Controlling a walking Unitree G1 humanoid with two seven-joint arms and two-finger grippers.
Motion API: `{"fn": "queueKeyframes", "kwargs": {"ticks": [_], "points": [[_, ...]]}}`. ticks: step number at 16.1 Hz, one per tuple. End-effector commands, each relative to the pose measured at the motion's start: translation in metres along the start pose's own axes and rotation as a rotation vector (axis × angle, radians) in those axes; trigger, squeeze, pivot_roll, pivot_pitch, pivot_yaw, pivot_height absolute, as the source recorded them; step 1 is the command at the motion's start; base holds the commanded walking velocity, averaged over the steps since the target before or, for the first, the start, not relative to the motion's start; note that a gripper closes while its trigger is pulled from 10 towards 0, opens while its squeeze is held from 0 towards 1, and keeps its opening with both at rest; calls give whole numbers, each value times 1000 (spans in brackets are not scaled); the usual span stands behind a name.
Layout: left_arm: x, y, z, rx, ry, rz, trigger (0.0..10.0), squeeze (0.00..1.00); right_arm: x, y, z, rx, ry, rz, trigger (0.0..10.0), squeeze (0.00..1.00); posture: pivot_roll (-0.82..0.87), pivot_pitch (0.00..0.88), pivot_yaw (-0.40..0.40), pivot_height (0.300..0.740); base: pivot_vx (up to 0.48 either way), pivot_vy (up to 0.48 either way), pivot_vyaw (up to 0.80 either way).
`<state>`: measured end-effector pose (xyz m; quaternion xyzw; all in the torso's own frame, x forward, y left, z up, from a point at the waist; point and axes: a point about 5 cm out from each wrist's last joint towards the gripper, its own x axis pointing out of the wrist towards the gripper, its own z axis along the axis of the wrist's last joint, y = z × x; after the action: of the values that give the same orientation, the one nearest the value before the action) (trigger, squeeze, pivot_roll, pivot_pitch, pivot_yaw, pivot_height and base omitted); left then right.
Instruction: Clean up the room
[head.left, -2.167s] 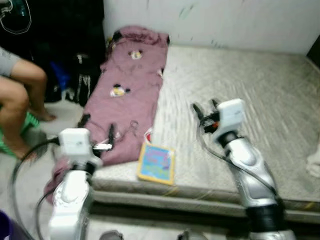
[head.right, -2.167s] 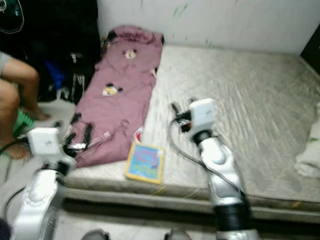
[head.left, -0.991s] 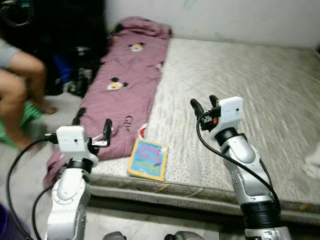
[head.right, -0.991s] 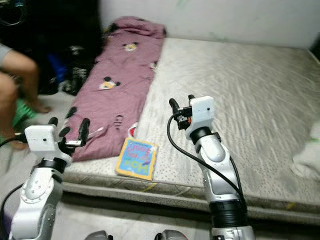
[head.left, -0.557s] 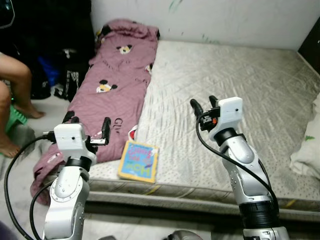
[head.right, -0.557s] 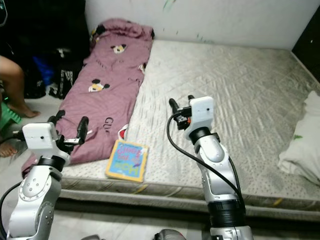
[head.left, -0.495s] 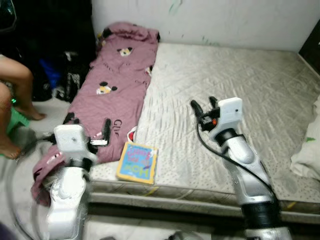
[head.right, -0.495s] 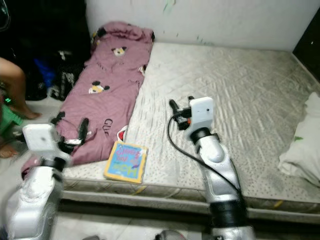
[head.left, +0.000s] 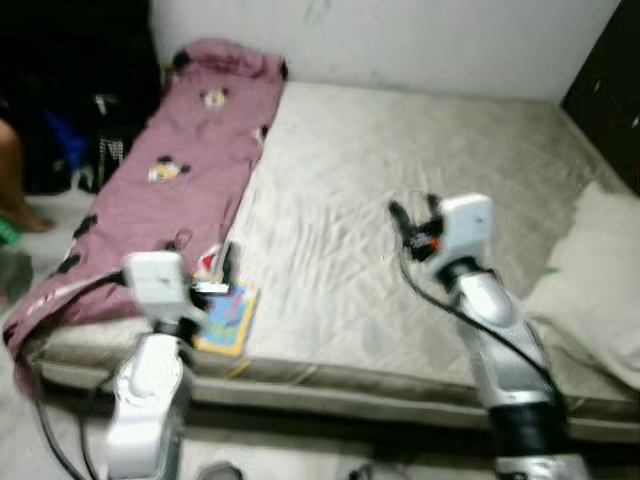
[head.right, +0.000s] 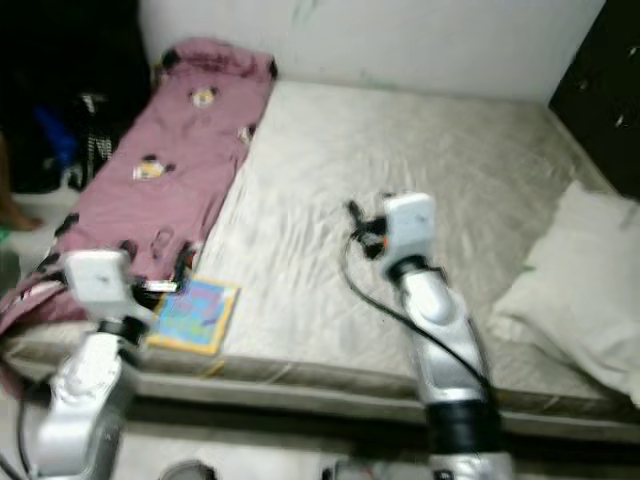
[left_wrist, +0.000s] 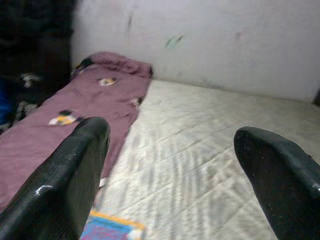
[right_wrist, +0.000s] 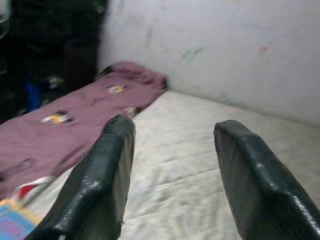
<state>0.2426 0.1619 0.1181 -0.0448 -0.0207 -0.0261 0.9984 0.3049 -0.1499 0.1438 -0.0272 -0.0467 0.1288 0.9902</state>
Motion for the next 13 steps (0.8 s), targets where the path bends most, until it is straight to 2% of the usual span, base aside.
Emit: {"fn": "queueKeyframes", "kwargs": {"ticks": [1, 5, 10, 13], "points": [[-1, 8, 3, 18, -6, 23, 10000, 0, 3, 7, 3, 9, -14, 20, 10000, 0, -90, 0, -40, 740, 0, -379, 0], [1, 8, 3, 49, -18, 28, 10000, 0, 4, 6, 4, 5, -17, 22, 10000, 0, -93, 0, -42, 740, 0, -360, 0], [2, 8, 3, 42, -32, 22, 10000, 0, 6, 6, 5, 4, -19, 23, 10000, 0, -92, 0, -45, 740, 0, 0, 0], [2, 8, 4, 36, -42, 14, 10000, 0, 5, 5, 4, 5, -18, 20, 10000, 0, -93, 0, -45, 740, 0, 0, -294]]}}
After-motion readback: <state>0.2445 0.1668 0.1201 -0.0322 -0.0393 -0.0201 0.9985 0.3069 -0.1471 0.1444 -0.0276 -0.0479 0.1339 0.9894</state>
